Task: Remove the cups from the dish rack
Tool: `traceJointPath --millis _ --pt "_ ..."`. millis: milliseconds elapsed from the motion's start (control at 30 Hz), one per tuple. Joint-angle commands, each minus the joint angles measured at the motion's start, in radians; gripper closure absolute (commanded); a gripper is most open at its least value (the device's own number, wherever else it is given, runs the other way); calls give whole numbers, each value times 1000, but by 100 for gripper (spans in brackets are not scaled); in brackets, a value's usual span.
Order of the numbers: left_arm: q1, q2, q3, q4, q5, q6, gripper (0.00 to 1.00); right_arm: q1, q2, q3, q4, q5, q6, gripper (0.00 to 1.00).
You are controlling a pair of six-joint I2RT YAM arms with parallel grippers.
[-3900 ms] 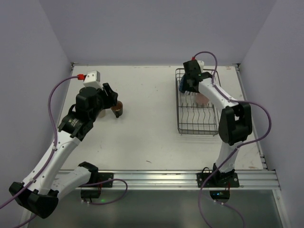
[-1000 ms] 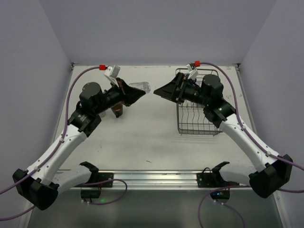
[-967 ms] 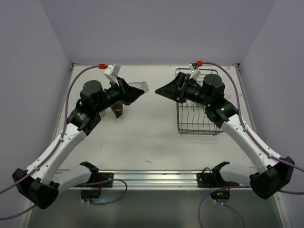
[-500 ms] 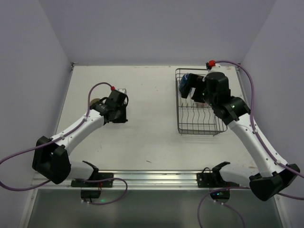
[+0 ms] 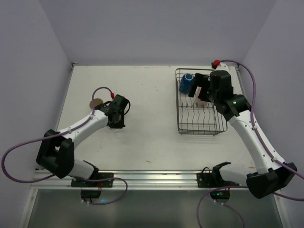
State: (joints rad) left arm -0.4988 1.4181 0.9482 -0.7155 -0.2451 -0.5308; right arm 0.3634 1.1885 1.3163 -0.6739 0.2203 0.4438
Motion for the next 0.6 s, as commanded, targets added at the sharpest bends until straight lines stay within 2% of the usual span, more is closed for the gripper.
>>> traceJointPath --millis 0,100,367,567 --pt "-1 18 -9 -6 -52 -2 100 -14 17 8 2 24 -25 1" --pt "0 36 -8 -2 -57 6 99 -27 19 8 4 10 -31 1" --pt "3 65 -25 31 -43 26 82 -41 2 3 2 7 -43 1" --pt "16 68 -29 36 -31 34 80 -43 -12 -8 4 4 -48 1"
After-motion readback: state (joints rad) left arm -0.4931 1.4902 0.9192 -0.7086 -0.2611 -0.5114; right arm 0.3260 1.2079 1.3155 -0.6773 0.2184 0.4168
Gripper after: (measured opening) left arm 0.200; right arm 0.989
